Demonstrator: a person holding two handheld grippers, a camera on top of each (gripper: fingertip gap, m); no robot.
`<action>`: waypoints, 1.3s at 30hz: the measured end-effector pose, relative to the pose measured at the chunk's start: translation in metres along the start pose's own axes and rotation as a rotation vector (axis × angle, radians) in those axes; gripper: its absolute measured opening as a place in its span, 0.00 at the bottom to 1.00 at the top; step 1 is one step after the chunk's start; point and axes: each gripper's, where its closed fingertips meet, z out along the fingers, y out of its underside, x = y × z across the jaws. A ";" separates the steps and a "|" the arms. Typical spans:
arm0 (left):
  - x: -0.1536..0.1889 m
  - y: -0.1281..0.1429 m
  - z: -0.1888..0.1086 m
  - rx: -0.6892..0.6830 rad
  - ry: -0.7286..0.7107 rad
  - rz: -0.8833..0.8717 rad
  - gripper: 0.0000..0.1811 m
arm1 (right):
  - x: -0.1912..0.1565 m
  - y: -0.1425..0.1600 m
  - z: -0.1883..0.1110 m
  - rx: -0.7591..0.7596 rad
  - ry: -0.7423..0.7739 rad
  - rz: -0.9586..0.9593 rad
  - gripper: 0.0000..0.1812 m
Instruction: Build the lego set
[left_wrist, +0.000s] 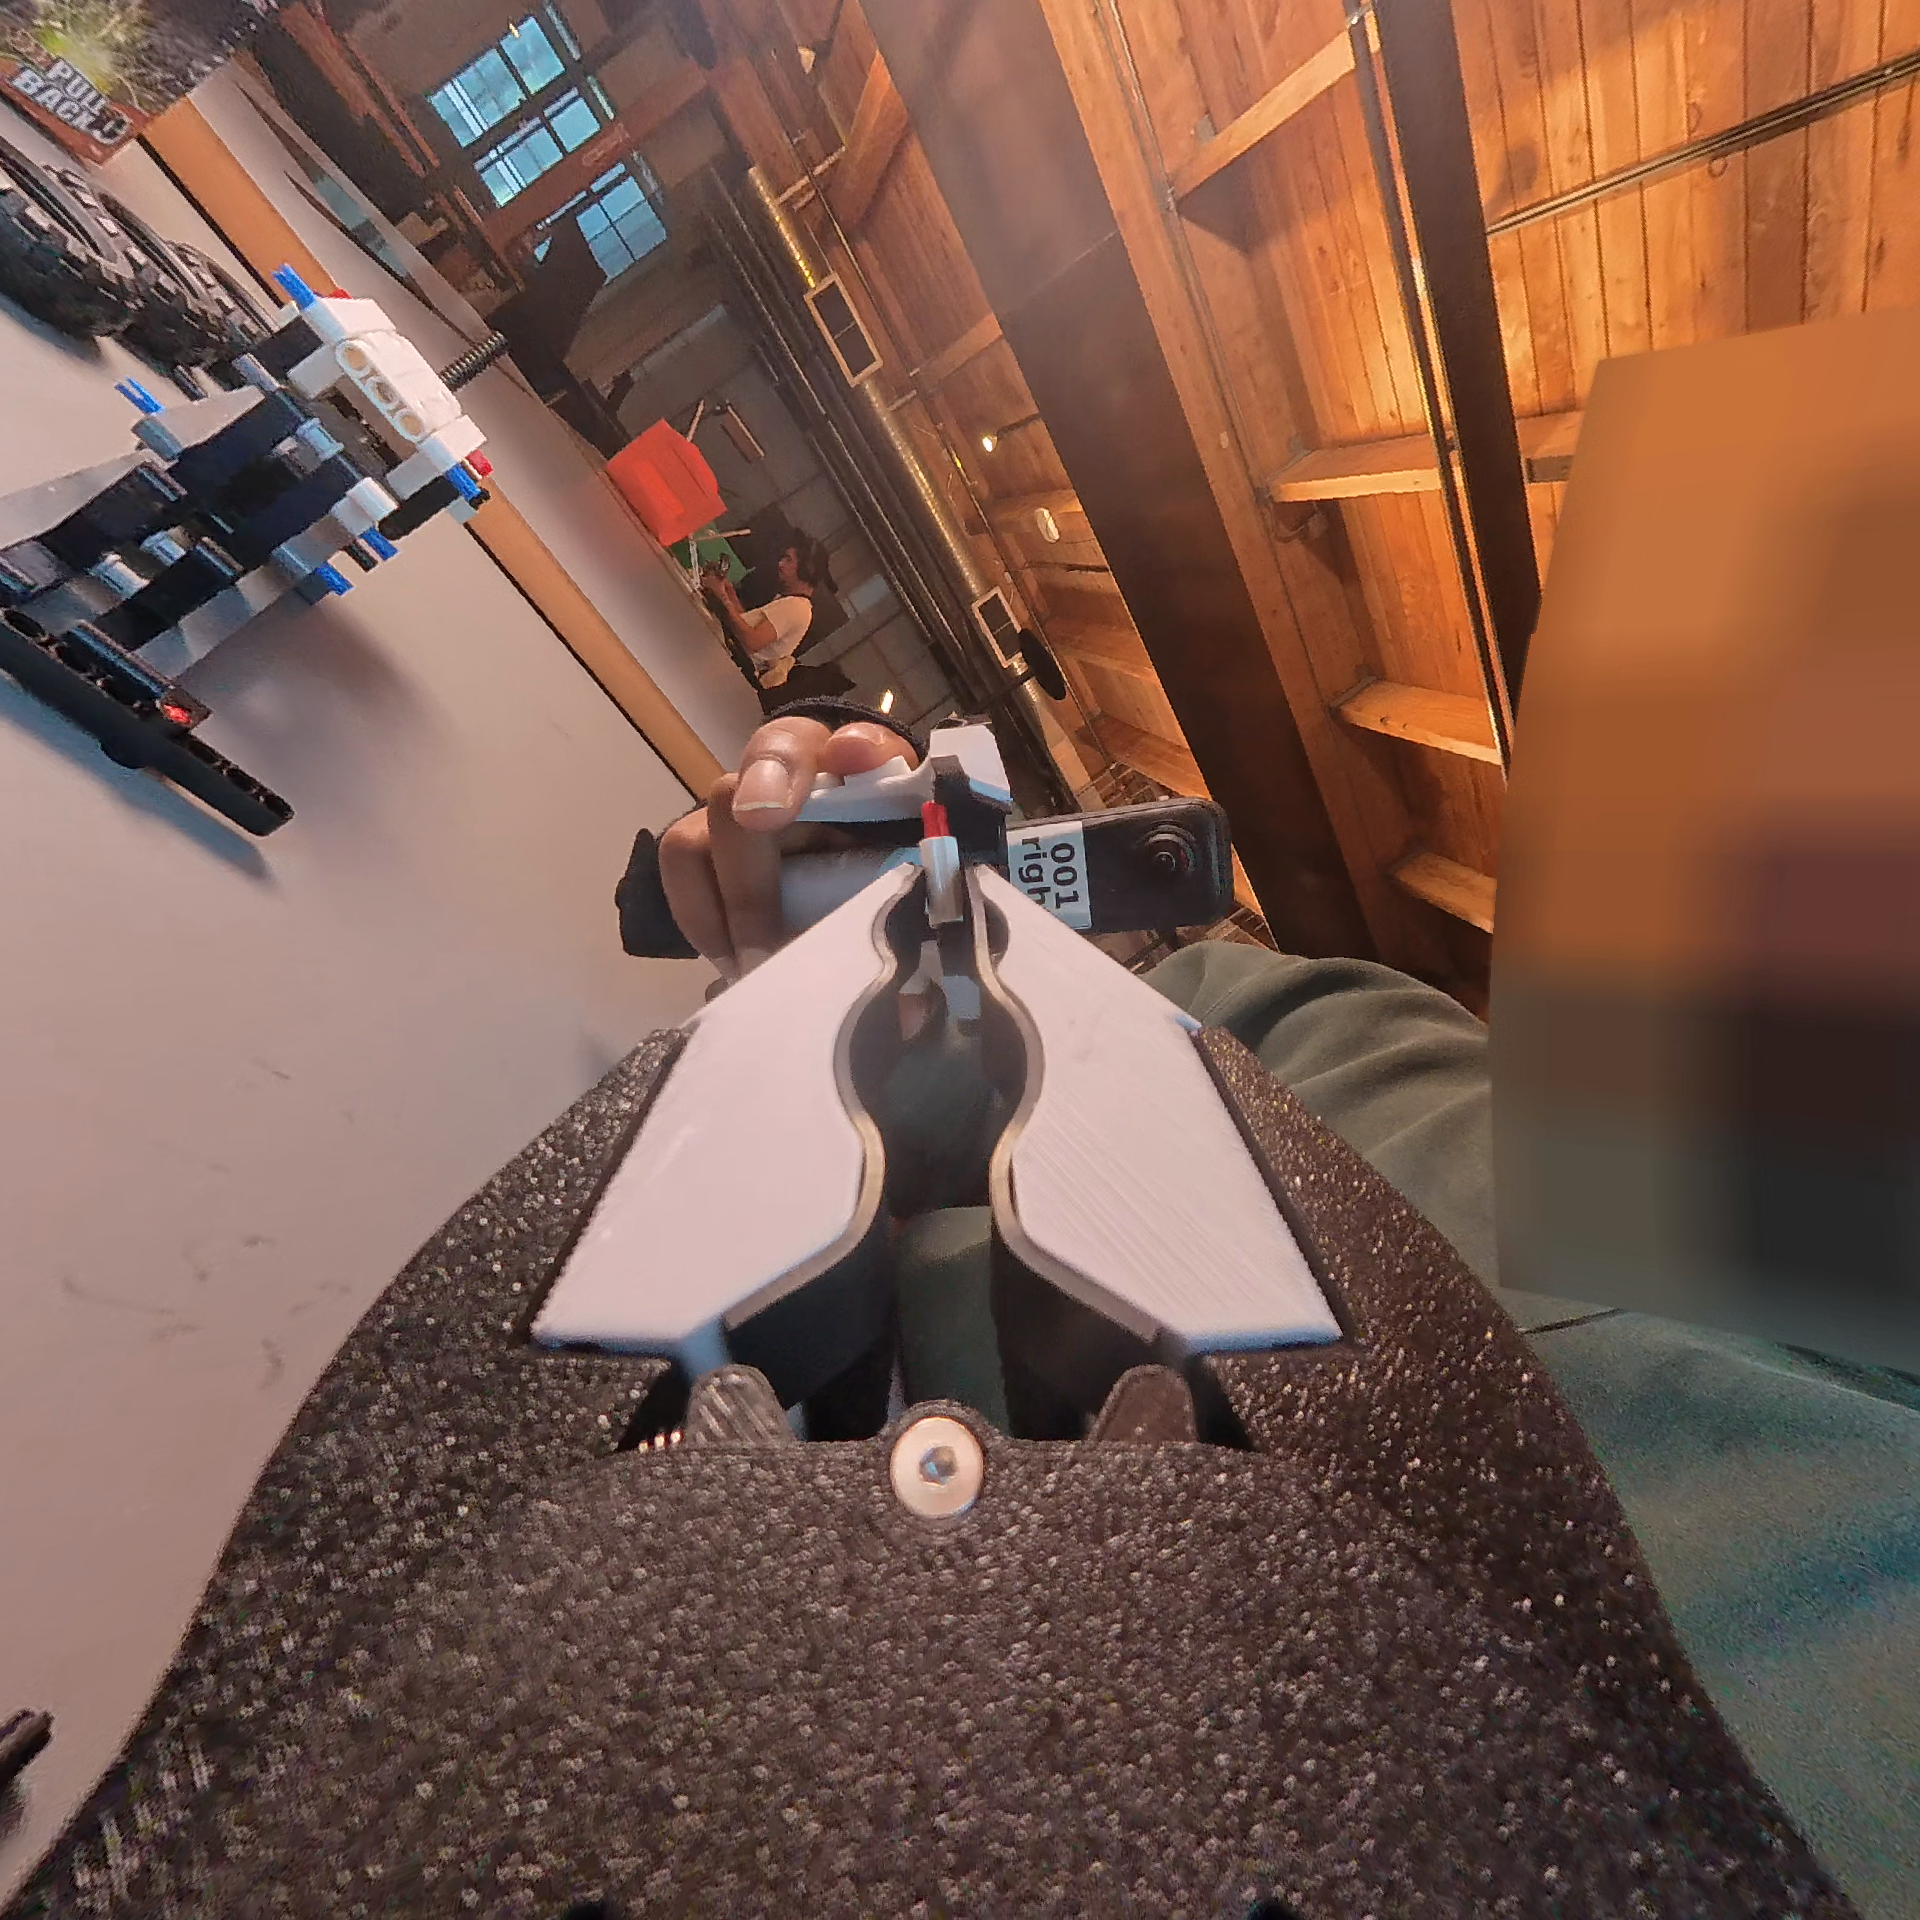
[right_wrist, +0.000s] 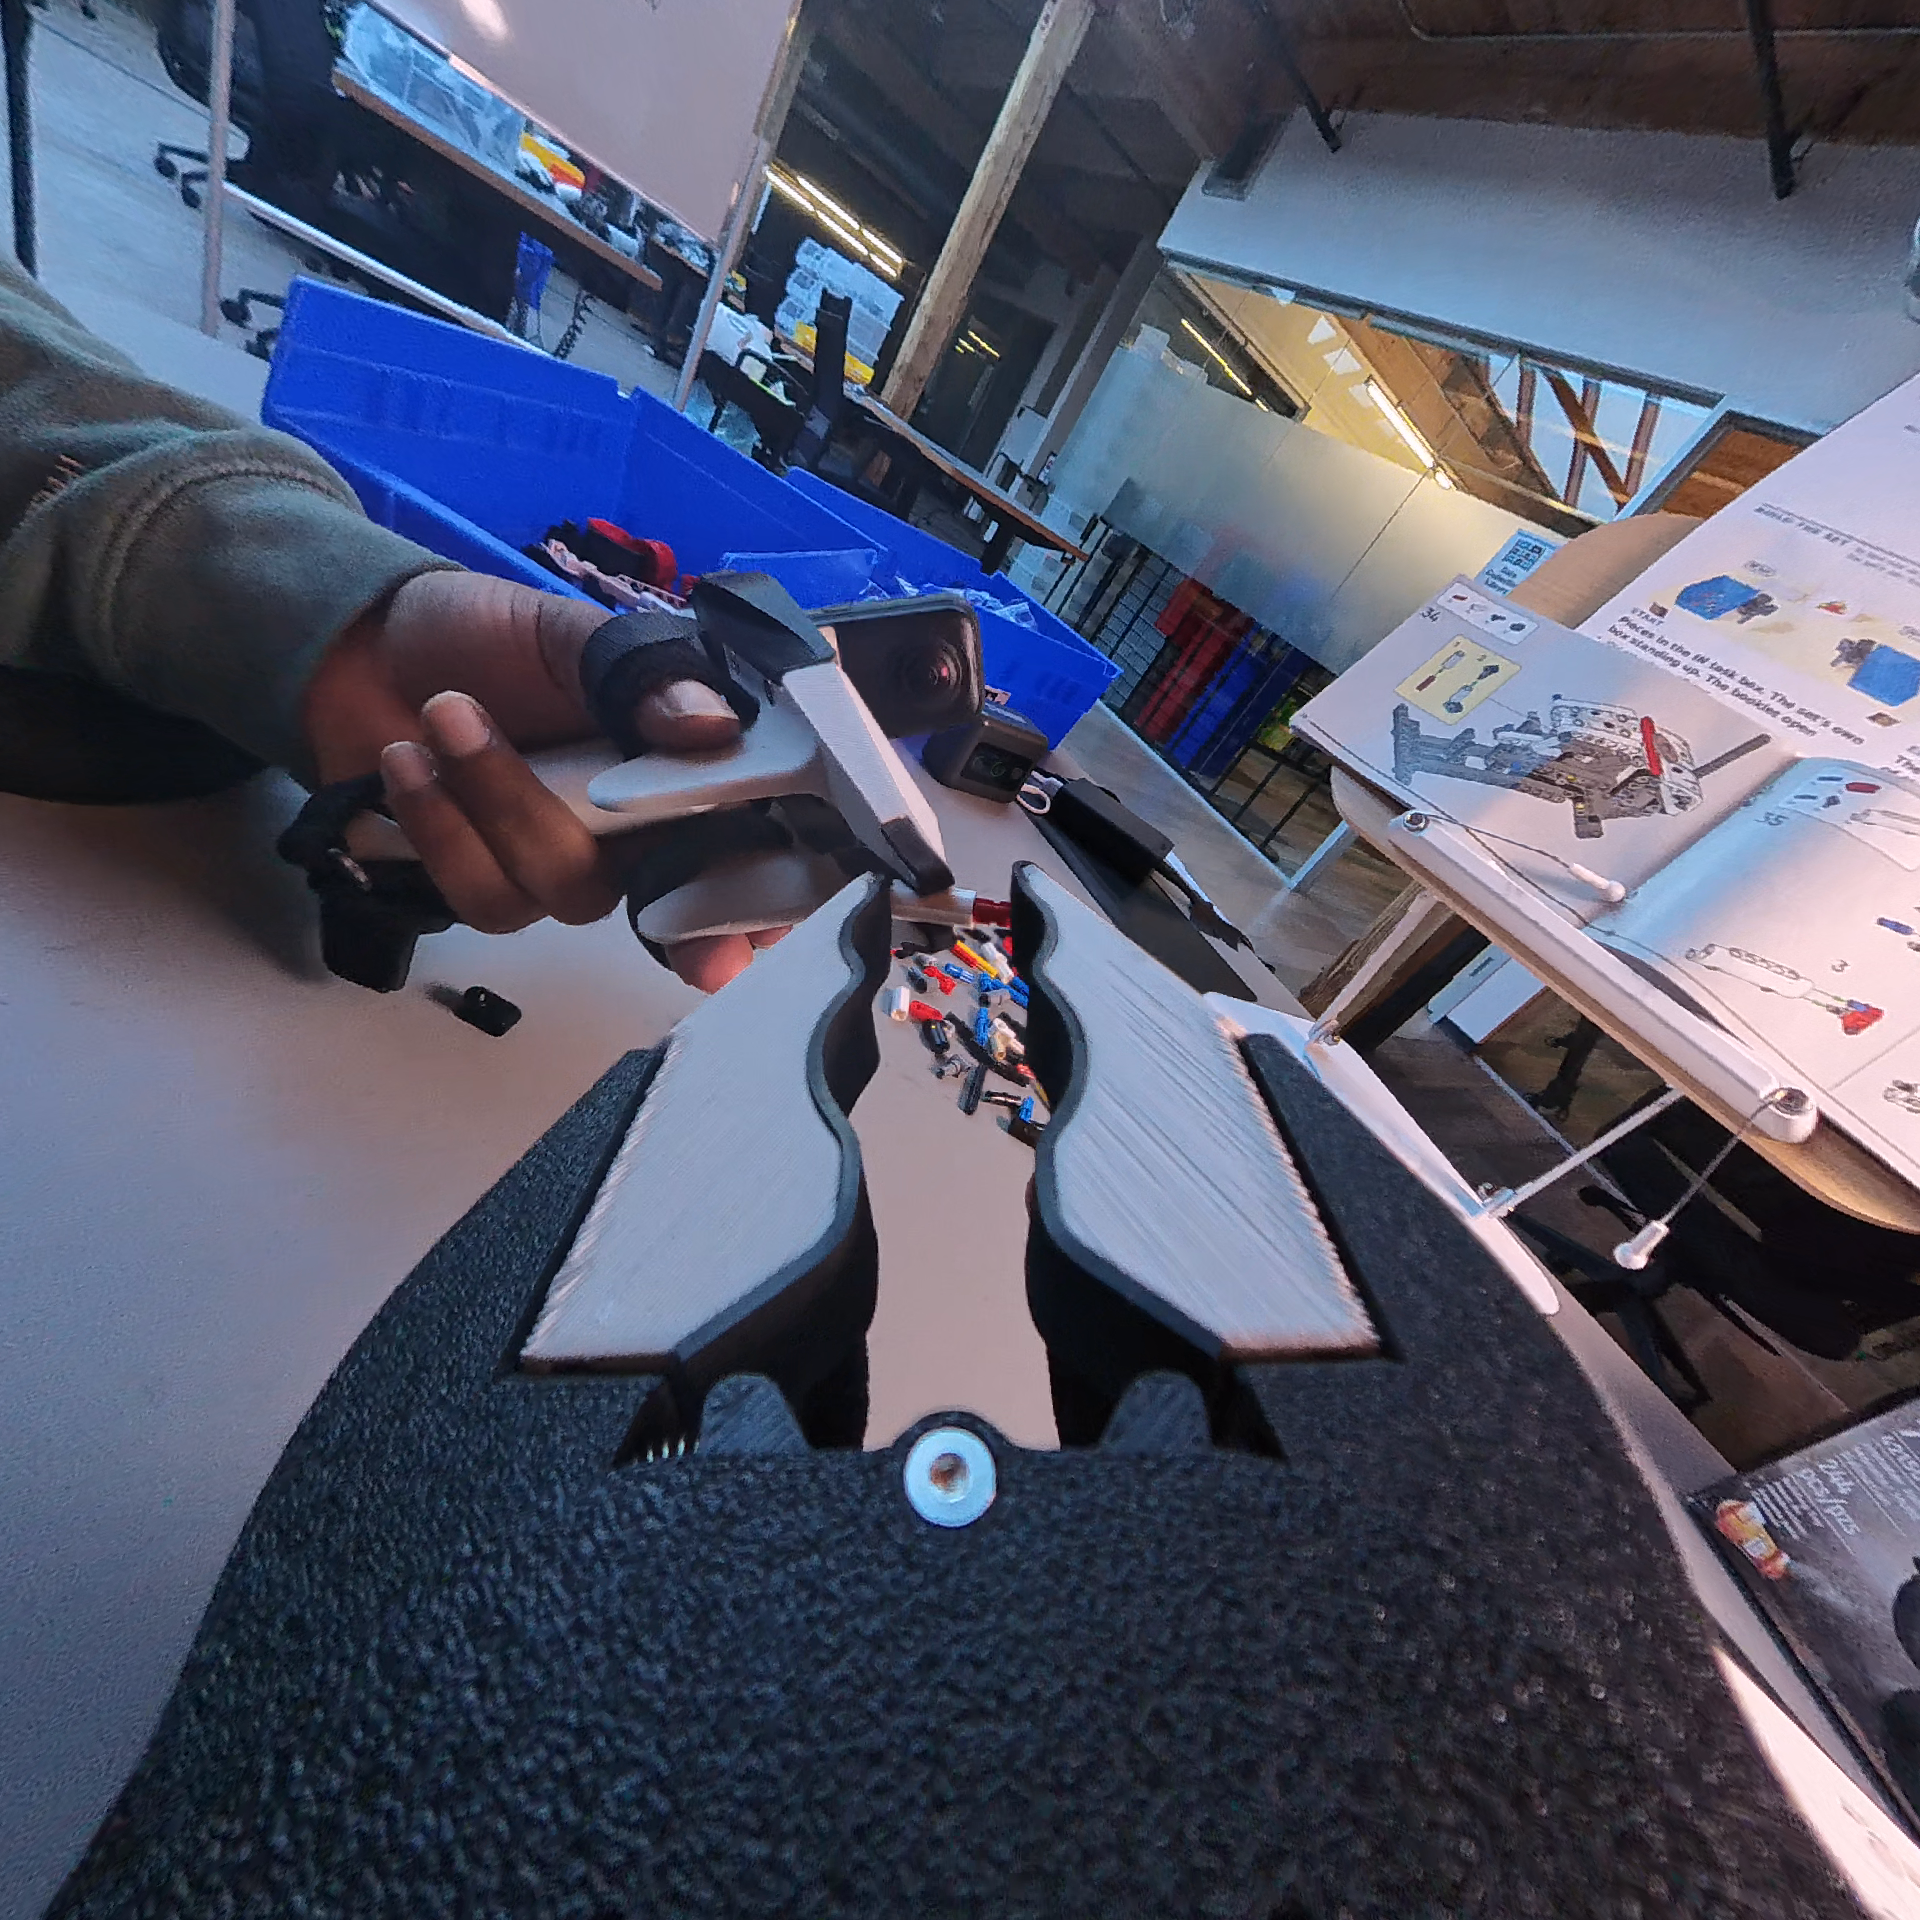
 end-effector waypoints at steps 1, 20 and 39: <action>0.000 0.000 0.000 0.004 -0.002 0.002 0.04 | 0.000 0.000 0.000 -0.002 0.004 -0.009 0.12; 0.016 -0.009 0.003 0.045 0.021 0.089 0.04 | 0.009 -0.016 0.002 0.005 0.090 -0.051 0.14; -0.067 0.012 -0.066 -0.600 -0.704 0.798 0.04 | -0.014 0.036 -0.001 -0.168 -0.156 0.191 0.18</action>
